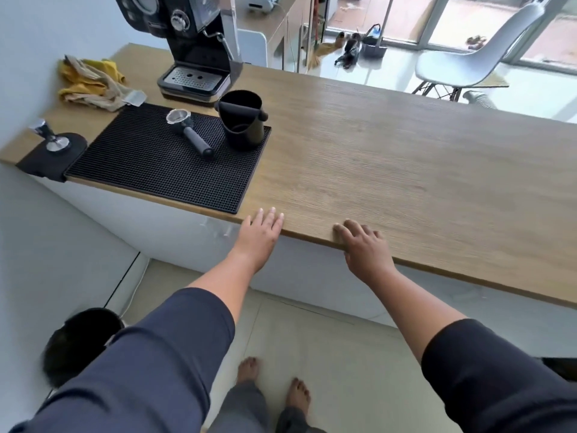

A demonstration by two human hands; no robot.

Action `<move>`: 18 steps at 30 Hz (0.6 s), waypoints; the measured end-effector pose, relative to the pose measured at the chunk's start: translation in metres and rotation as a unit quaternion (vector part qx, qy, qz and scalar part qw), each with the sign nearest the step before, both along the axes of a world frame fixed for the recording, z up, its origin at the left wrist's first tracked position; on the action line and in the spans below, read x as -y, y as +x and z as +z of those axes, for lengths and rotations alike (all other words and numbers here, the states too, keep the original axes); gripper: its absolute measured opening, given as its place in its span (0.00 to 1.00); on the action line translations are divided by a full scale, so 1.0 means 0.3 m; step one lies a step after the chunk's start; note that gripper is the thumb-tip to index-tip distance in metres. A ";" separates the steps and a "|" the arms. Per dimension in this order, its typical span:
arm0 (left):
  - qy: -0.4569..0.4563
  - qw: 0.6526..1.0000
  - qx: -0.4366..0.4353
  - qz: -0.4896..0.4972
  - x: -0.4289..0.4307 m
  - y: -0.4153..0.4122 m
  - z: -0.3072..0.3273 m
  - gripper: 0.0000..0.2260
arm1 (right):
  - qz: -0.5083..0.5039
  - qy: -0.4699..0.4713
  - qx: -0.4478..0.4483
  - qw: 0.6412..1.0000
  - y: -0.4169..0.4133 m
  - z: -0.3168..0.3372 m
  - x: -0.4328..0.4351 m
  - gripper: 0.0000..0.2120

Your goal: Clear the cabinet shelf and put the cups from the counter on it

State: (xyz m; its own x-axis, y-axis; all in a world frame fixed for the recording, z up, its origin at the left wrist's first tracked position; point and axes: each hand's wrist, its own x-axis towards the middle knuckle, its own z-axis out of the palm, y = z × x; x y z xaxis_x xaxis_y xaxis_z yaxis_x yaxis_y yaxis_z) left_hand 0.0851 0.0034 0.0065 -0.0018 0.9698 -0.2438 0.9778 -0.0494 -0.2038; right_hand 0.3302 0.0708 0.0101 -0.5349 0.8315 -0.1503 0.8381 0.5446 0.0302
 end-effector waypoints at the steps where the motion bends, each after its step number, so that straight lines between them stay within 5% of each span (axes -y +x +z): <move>1: 0.006 1.000 0.010 0.005 -0.007 0.007 -0.008 0.32 | 0.000 0.002 -0.005 1.000 -0.001 0.004 -0.006 0.30; 5: 0.032 0.998 0.054 0.017 -0.008 0.009 -0.051 0.33 | -0.015 0.011 -0.028 0.999 -0.004 -0.013 -0.014 0.30; 12: -0.039 0.995 0.076 0.047 -0.033 0.025 -0.070 0.50 | -0.044 -0.017 -0.028 0.998 -0.011 -0.011 0.017 0.35; 18: -0.084 0.992 0.090 -0.008 -0.098 0.044 -0.006 0.48 | -0.064 -0.045 -0.036 0.996 -0.031 0.013 0.029 0.36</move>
State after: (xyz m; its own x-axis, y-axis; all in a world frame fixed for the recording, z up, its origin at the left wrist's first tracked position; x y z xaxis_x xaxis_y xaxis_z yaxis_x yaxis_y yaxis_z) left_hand 0.0983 0.0327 0.0047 0.0710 0.9146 -0.3980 0.9965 -0.0829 -0.0127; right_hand 0.3209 0.0622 0.0138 -0.4374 0.8784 -0.1926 0.8991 0.4309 -0.0766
